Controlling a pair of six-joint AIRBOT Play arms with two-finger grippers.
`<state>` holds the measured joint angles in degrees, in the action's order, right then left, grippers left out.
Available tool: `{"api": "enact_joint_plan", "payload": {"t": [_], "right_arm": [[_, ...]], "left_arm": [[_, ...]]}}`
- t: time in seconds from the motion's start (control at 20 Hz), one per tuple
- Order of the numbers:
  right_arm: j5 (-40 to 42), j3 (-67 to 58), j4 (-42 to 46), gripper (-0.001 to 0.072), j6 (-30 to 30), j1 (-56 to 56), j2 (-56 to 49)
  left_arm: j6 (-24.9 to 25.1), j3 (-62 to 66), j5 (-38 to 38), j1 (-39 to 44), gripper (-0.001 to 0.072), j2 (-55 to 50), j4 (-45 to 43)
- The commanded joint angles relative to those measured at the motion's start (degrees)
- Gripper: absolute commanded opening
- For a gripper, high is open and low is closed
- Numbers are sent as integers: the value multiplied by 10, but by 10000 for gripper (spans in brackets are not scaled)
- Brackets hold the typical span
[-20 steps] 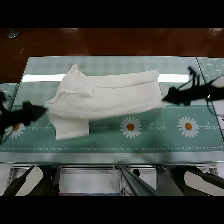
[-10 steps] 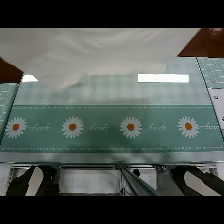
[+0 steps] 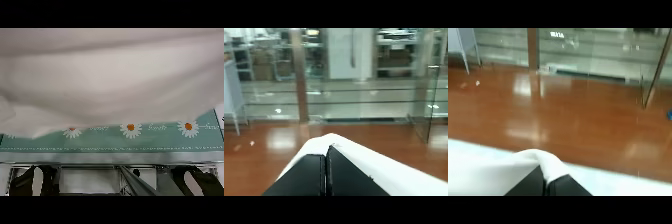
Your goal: Fold the shirts.
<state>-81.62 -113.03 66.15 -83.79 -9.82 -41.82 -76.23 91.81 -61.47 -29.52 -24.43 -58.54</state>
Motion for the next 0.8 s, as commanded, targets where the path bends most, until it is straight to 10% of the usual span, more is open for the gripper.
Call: {"api": "enact_joint_plan", "payload": {"t": [0.0, 0.35, 0.75], "right_arm": [[-33, 76, 23, 20, -21, 0, 46], [11, 314, -3, 20, 0, 0, -24], [242, 372, -56, 20, 30, 0, -334]], "left_arm": [[-17, -32, -29, 56, 28, 17, -52], [-22, -252, -4, 106, 29, -99, -19], [-38, -274, 224, 227, 29, -424, -19]]}}
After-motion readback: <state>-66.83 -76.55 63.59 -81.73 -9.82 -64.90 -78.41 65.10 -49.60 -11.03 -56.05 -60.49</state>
